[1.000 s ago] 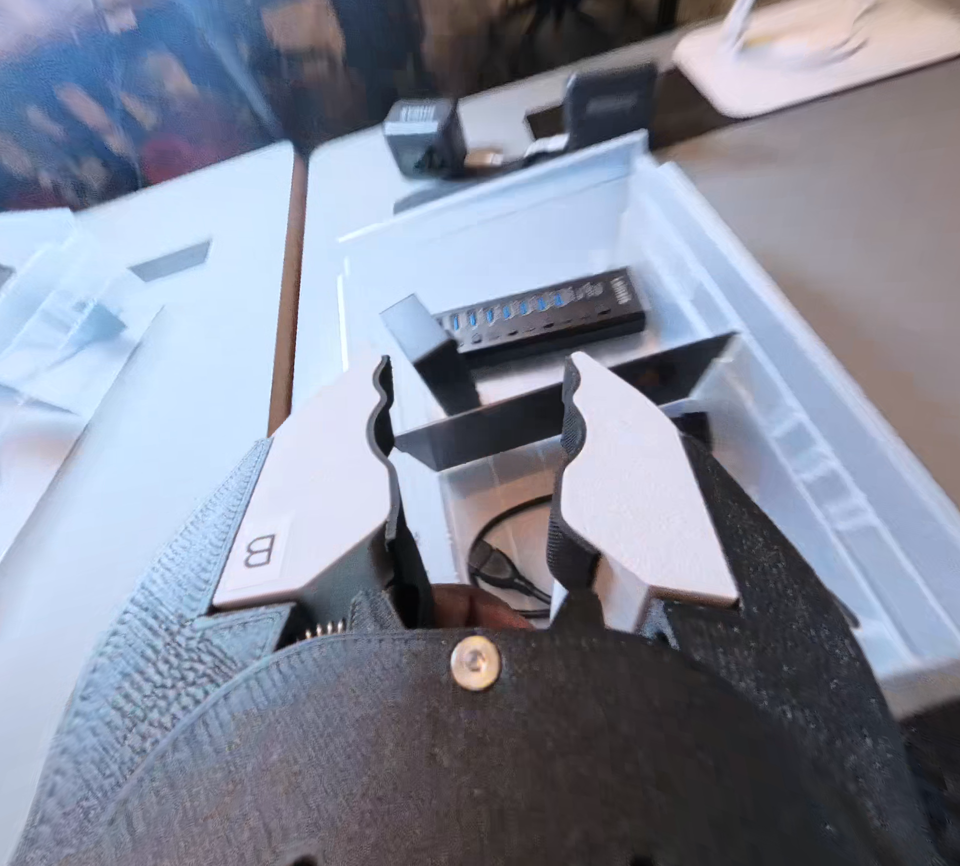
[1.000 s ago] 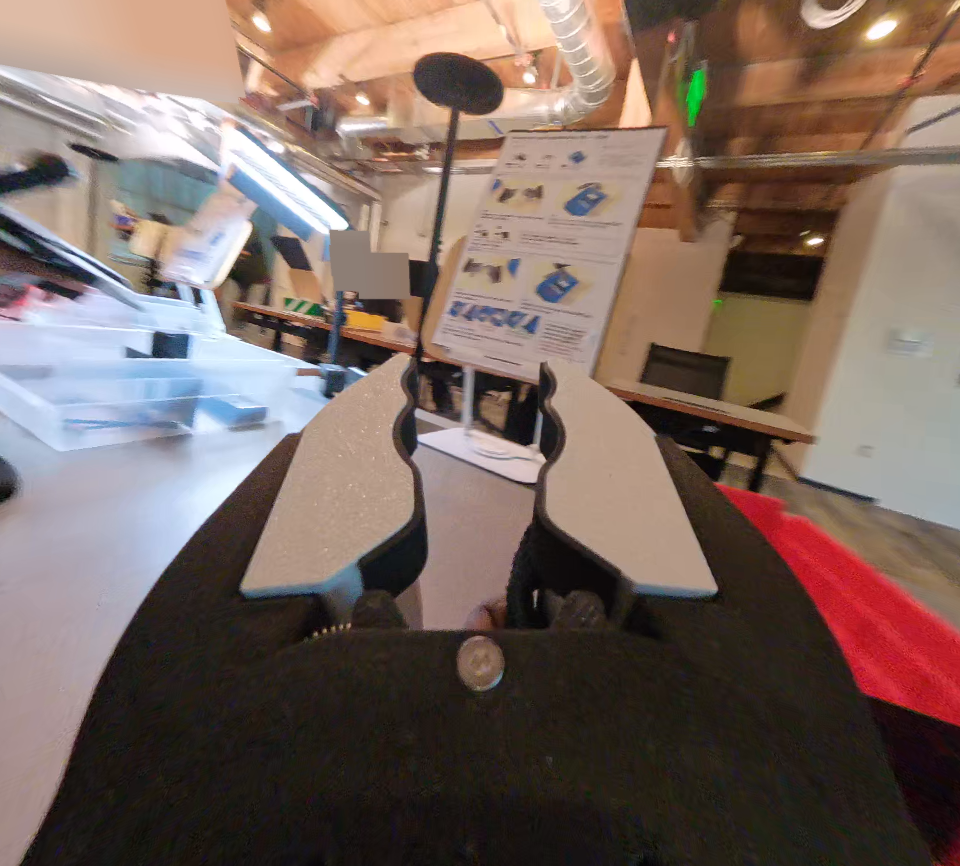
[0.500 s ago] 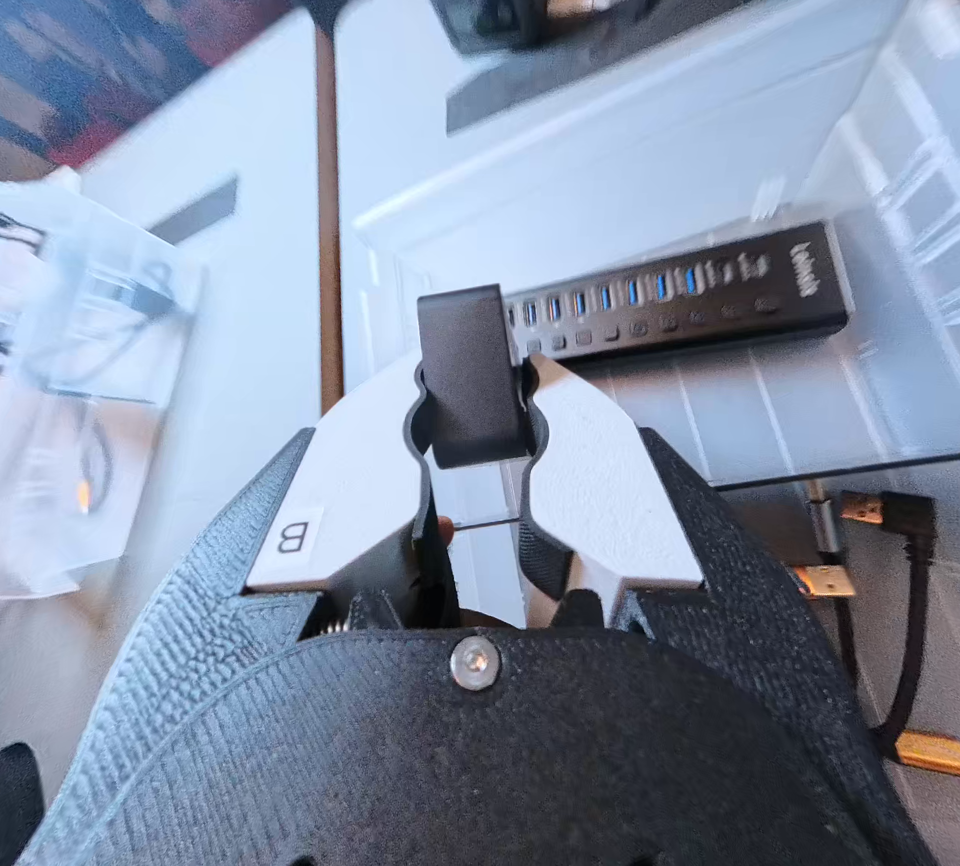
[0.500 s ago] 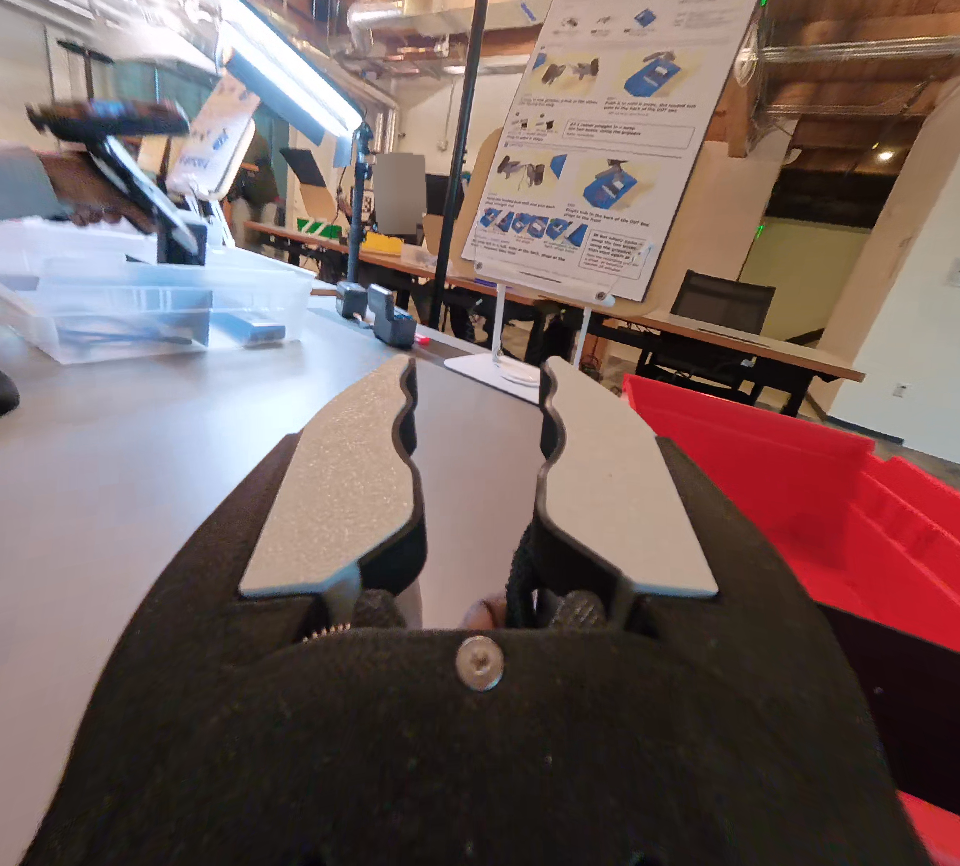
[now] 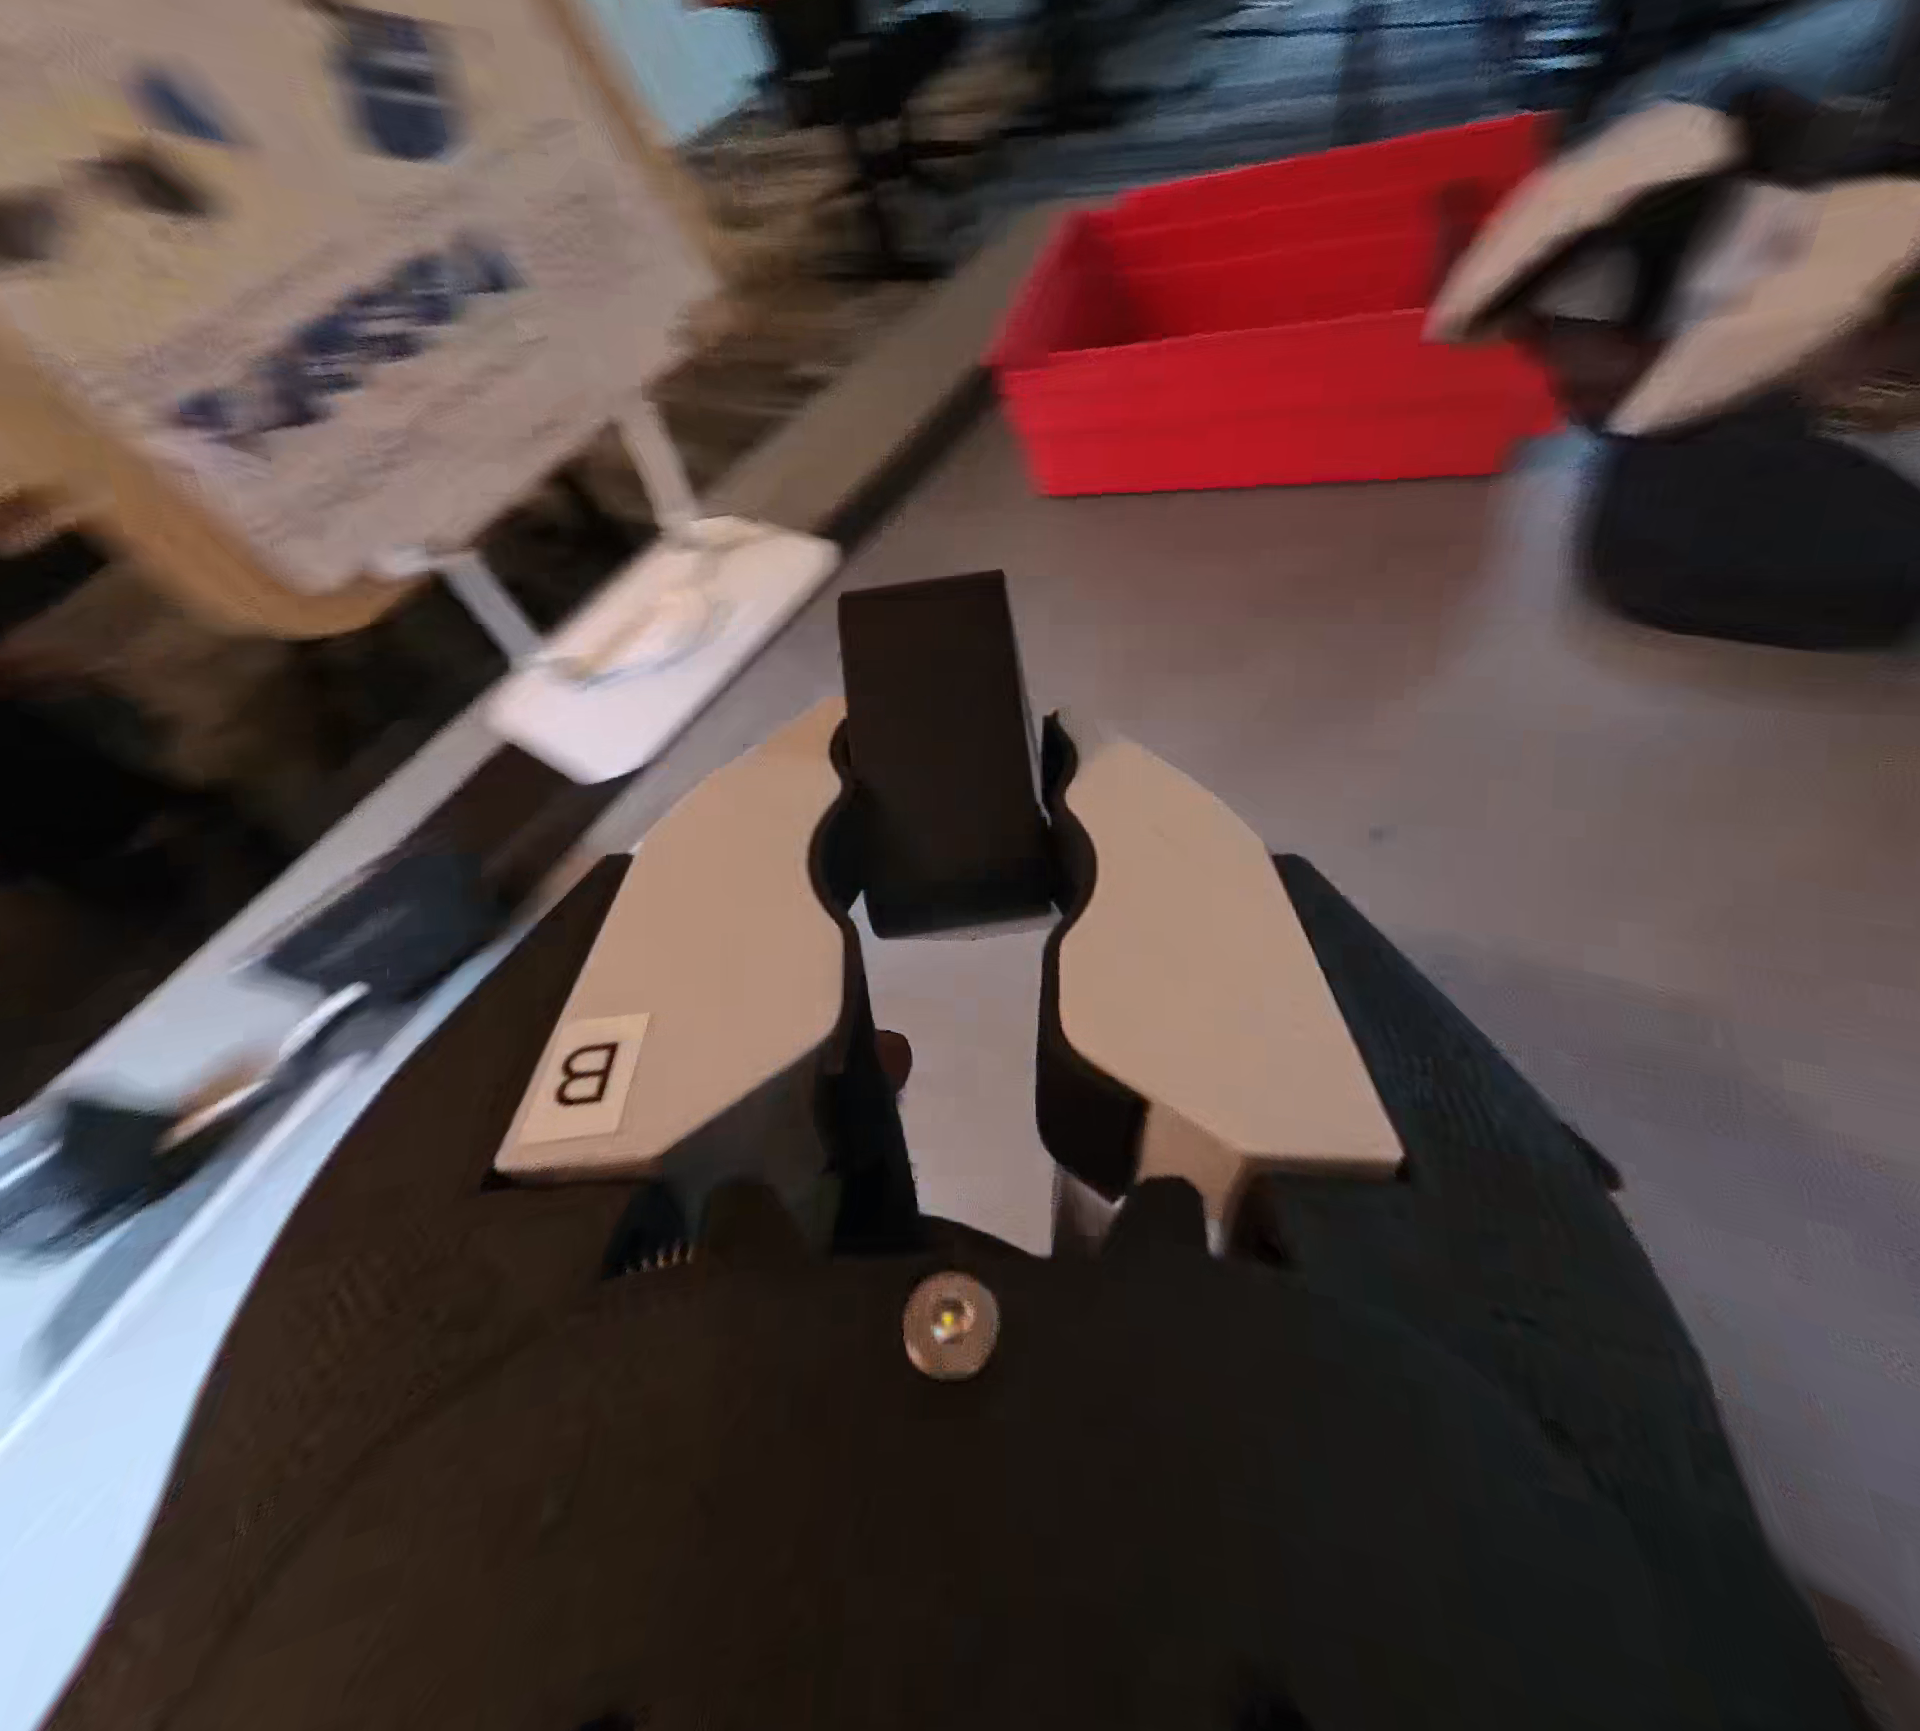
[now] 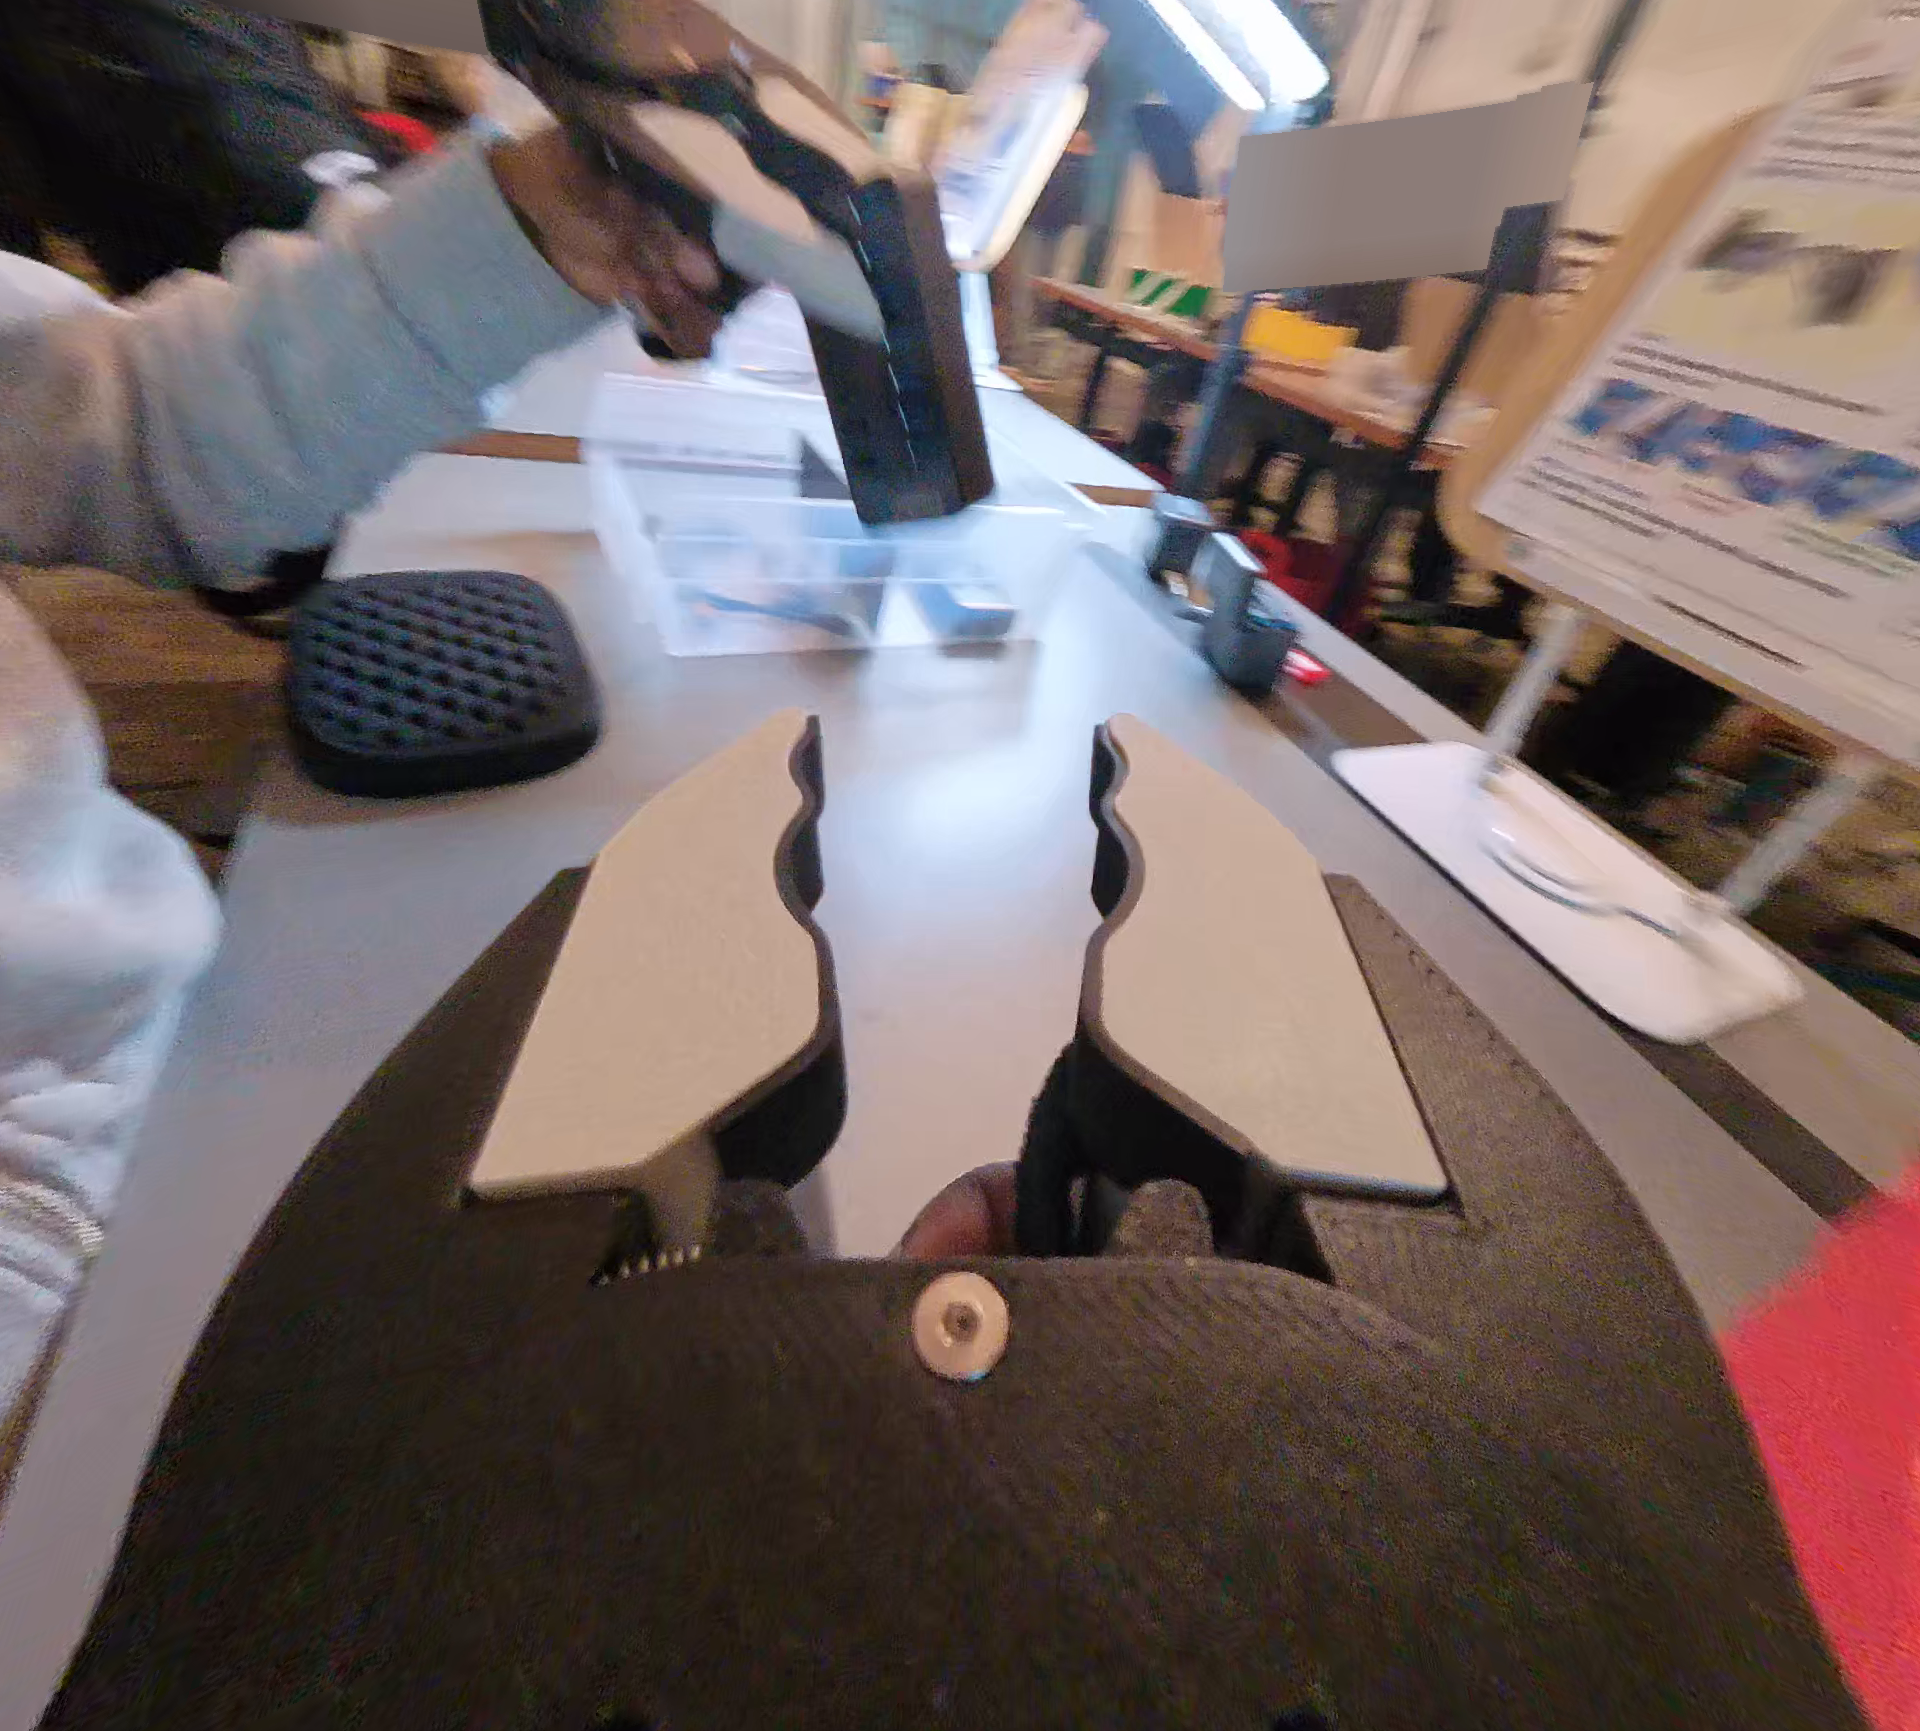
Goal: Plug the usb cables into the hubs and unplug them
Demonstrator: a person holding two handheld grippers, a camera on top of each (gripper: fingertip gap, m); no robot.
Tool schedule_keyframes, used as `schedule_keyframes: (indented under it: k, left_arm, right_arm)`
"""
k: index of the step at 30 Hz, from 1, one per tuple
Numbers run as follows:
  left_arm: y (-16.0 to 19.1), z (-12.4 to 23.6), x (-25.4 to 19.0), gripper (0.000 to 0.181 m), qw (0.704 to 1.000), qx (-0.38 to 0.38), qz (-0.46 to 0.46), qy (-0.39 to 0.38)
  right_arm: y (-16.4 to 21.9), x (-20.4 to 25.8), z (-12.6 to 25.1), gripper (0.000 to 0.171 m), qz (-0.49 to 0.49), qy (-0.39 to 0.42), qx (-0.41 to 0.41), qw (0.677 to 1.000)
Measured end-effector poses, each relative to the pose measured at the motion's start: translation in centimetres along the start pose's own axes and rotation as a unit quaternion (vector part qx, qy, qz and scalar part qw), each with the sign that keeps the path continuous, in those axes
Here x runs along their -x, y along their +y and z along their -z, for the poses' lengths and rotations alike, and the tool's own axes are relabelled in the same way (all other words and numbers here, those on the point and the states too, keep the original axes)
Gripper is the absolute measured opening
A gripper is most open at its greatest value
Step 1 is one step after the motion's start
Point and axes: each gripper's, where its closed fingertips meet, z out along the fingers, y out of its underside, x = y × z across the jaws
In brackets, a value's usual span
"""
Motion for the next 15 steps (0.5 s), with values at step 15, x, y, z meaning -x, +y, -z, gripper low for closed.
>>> schedule_keyframes:
  k: [15]
  left_arm:
    - [8.6, -10.2, -13.9, 0.032, 0.957, 0.121, -0.111, 0.237]
  right_arm:
    - [7.1, 4.8, -7.0, 0.056, -0.092, -0.206, 0.052, 0.973]
